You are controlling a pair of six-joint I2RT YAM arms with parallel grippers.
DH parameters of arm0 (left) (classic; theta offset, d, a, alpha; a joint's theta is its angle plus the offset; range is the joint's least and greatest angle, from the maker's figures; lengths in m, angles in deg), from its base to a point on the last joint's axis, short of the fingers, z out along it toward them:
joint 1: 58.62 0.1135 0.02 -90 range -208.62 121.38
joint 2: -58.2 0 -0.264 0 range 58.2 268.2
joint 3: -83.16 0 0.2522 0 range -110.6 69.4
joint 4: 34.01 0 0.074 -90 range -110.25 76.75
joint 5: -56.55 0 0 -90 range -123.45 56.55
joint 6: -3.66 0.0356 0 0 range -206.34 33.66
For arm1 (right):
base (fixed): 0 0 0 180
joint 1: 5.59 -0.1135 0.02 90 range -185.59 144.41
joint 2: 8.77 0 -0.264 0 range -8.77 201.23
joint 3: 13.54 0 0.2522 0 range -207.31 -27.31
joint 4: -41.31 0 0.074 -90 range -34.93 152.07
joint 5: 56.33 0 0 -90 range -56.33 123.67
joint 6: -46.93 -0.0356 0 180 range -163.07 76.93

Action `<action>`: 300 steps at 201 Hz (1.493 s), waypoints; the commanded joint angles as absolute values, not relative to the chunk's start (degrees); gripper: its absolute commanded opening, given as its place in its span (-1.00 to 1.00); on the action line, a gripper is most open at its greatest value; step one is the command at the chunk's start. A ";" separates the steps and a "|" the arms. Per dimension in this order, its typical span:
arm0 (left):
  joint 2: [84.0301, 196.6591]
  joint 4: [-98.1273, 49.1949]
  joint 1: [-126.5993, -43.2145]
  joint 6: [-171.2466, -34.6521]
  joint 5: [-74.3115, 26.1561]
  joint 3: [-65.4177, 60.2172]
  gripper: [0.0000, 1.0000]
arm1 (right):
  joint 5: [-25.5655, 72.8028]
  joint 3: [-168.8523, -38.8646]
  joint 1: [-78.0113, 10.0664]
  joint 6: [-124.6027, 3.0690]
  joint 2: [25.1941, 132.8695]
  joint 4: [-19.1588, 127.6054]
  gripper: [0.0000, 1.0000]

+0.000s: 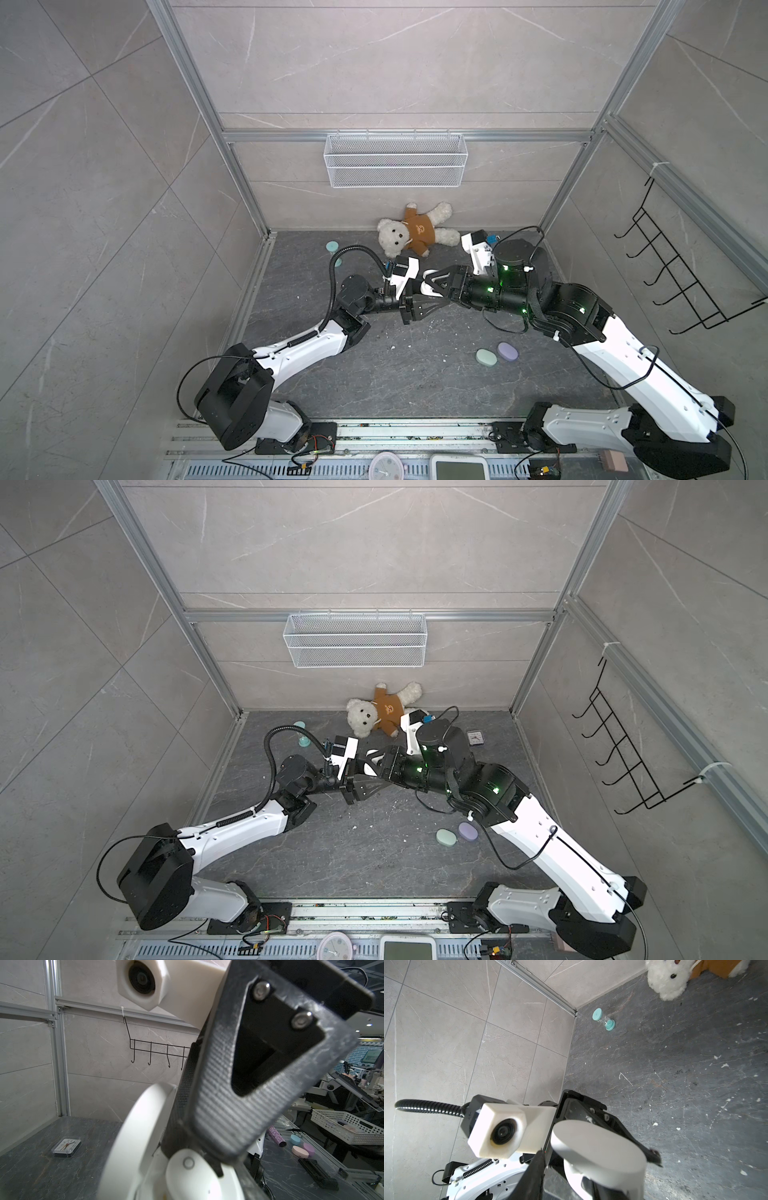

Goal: Insert the wireless bluetooth earbuds into the charging case
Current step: 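Lower the earbud into the empty case slot with the right gripper, then open the right gripper and draw it back from the case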

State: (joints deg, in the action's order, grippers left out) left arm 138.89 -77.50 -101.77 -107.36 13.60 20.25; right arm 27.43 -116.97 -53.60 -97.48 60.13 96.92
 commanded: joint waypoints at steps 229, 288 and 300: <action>132.43 -75.55 -102.14 -104.45 14.18 22.30 -0.65 | 25.64 -157.16 -48.00 -84.82 81.80 132.56 -0.27; 132.47 -75.25 -102.13 -103.83 13.49 22.38 -0.66 | 22.70 -154.89 -49.45 -85.57 80.24 132.70 -0.31; 132.63 -75.33 -102.12 -103.91 13.46 22.40 -0.66 | 22.86 -153.96 -50.47 -85.86 79.84 132.83 -0.31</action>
State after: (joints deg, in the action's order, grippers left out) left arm 134.08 -72.89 -101.77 -105.59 13.42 22.51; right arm 23.87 -155.29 -48.81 -86.22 81.71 131.63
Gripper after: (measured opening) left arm 0.419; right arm 0.346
